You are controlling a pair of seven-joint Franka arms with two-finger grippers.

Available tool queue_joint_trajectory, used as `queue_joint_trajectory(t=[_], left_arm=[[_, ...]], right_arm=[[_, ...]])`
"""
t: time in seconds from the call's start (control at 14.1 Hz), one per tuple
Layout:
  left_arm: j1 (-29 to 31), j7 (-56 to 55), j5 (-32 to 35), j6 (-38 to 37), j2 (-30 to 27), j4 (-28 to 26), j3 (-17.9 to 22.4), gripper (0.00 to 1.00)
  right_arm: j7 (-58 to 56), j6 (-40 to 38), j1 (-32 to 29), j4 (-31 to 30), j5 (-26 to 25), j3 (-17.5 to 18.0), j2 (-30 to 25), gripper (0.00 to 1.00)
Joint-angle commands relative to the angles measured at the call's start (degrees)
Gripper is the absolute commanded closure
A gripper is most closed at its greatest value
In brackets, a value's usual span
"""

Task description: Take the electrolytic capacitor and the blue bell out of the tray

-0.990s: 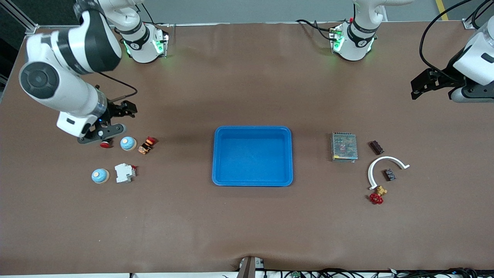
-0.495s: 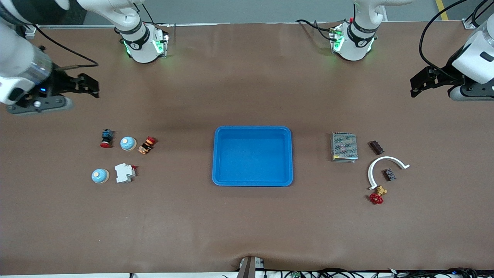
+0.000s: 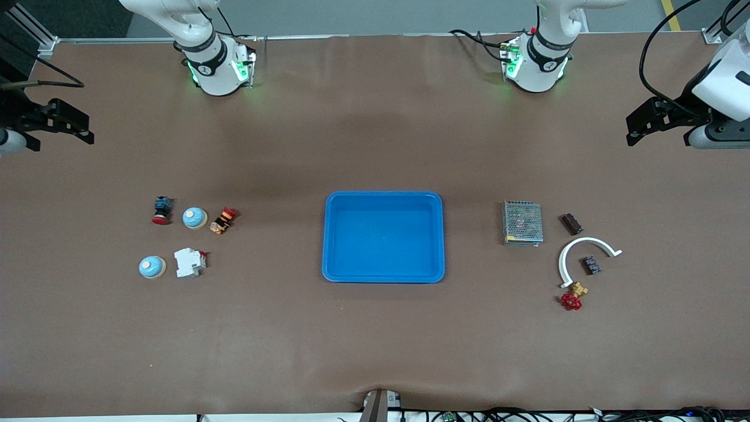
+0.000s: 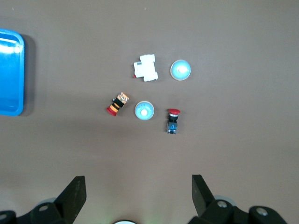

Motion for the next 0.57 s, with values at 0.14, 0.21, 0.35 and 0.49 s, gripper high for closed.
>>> queue_joint_trajectory(t=[0.14,0.21,0.35,0.49], left_arm=[[0.2,0.9,-0.5,-0.9,-0.7,0.3,-0.1,0.0],[0.2,1.0,-0.5,-0.9,-0.7,0.3,0.0,0.0],[0.2,0.9,-0.4,-0.9,-0.5,1.1,0.0,0.0],[0.2,0.9,-0.4,-0.9,-0.5,1.1,0.0,0.0]], right_arm=[[-1.0,-0.2,-1.5,0.8,0.1,0.8,0.0,0.0],[-0.9,-0.2,-1.5,0.9,0.1,0.8,0.0,0.0],[-0.9,-0.2,-1.3,0.9,0.1,0.8,0.0,0.0],[-0.9,-0.3,-1.3,0.9,0.2,0.9,0.0,0.0]])
